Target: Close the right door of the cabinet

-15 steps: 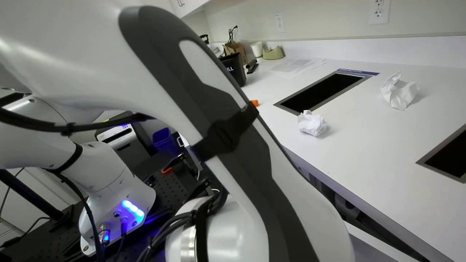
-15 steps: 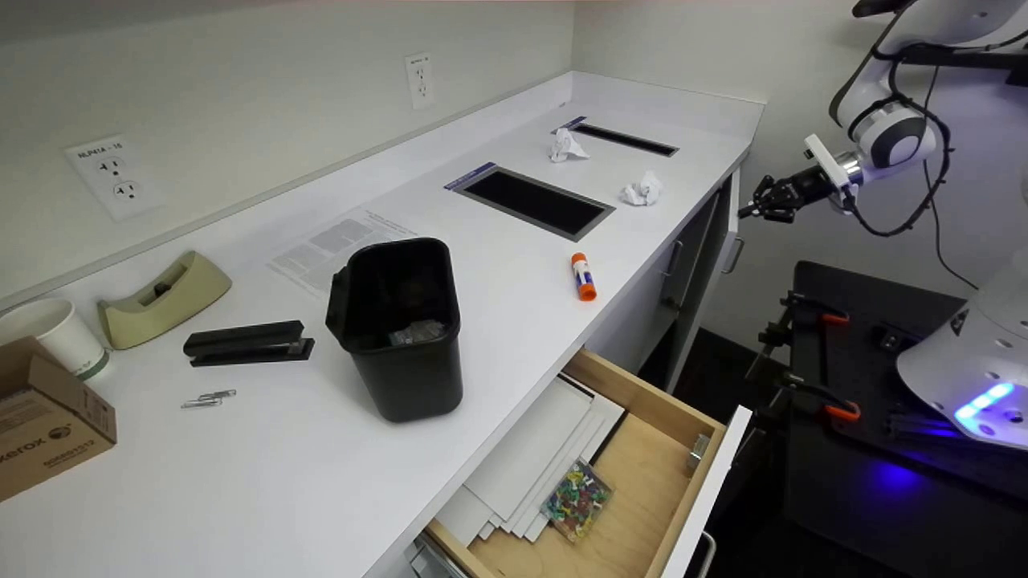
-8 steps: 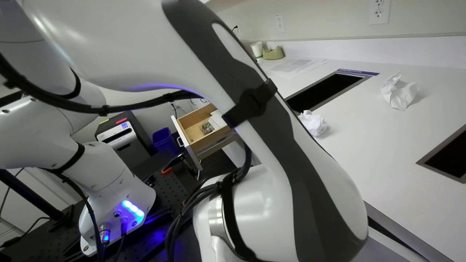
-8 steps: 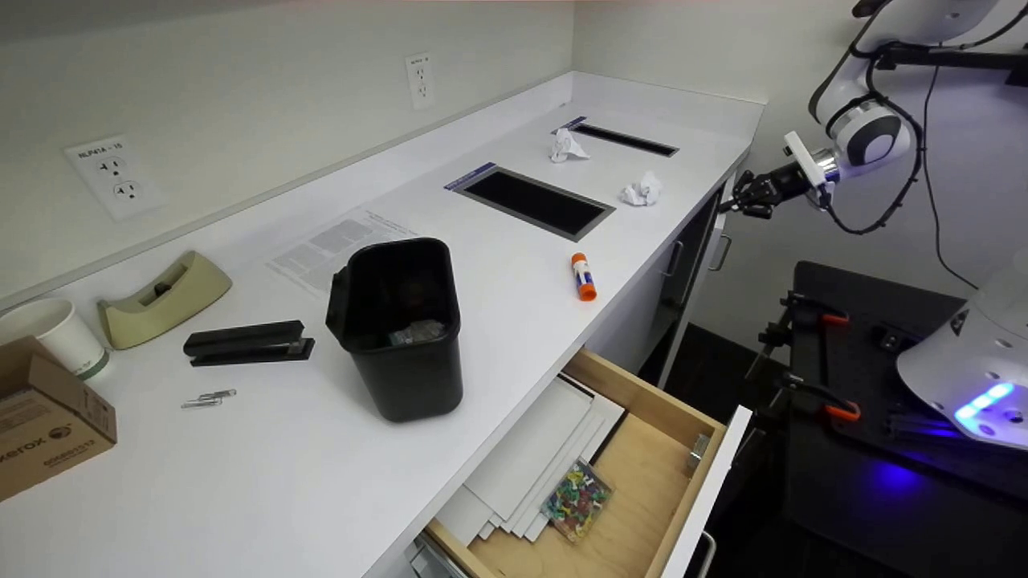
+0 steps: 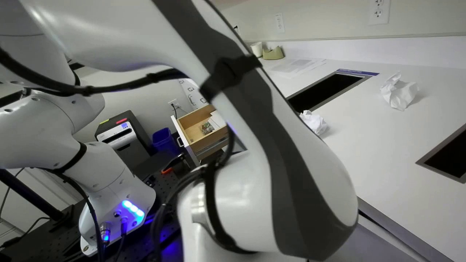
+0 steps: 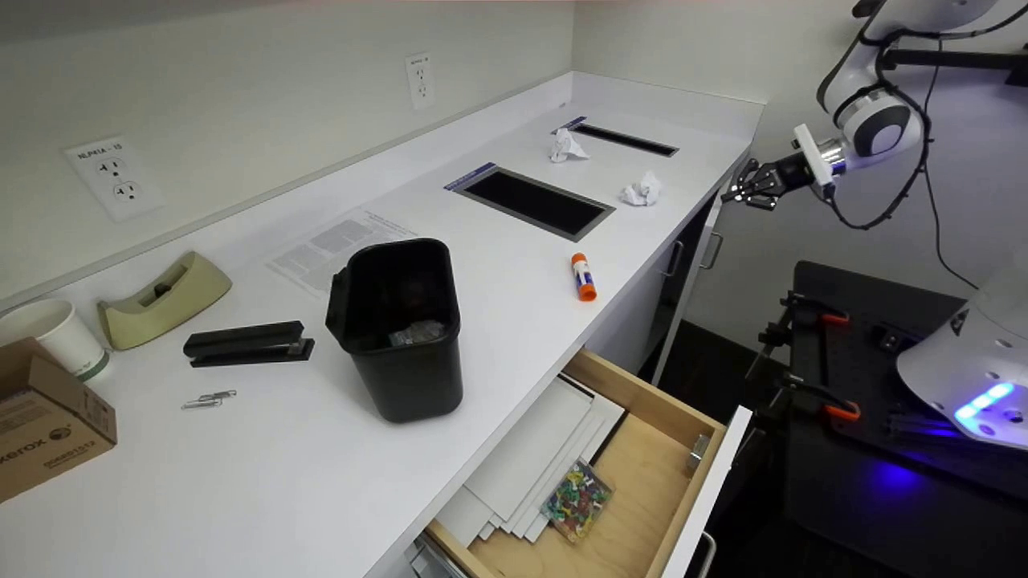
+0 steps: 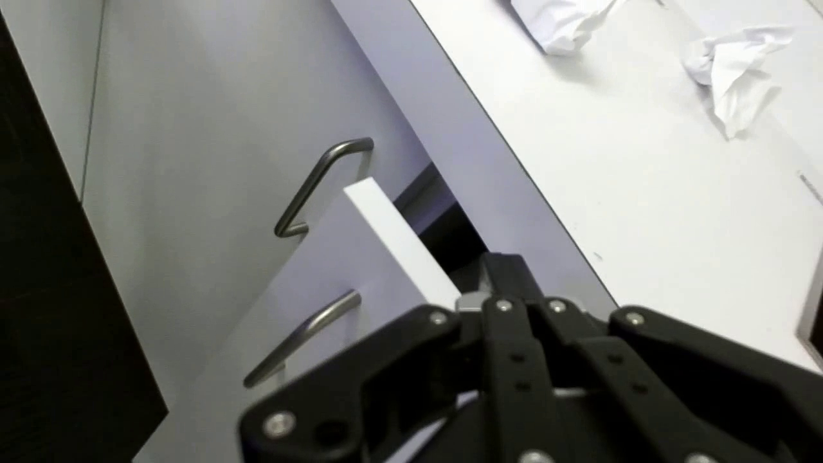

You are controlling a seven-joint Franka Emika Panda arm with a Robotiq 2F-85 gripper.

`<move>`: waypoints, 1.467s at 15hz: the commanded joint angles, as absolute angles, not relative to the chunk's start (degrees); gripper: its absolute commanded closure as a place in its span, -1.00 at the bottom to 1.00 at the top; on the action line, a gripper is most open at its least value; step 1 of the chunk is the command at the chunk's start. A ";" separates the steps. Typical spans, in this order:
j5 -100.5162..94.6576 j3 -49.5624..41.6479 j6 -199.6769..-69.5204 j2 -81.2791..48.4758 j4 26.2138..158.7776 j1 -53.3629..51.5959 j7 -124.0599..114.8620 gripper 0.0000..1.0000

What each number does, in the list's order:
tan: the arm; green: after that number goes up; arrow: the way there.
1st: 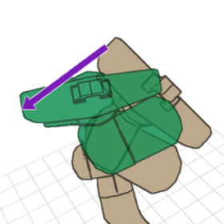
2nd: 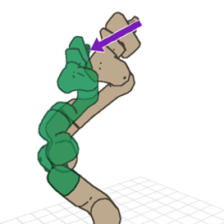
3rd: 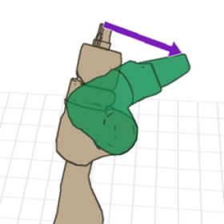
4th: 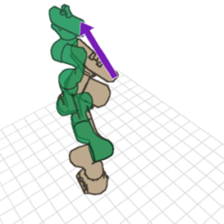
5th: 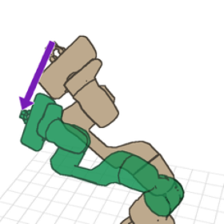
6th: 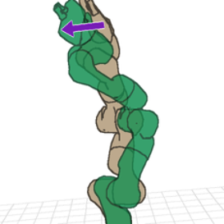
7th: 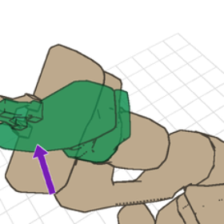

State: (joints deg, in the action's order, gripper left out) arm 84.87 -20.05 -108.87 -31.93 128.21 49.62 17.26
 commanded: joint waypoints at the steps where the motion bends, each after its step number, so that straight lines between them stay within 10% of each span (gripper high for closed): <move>1: 76.83 -26.61 -107.88 -19.98 137.95 48.58 19.66 1.00; 15: 31.66 -24.19 -147.71 21.40 159.59 43.48 2.19 1.00; 22: 10.25 -15.43 -143.27 32.61 159.27 45.72 -14.45 1.00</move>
State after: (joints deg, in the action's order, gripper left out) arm 14.31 -17.41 -146.67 27.59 159.27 44.41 -11.00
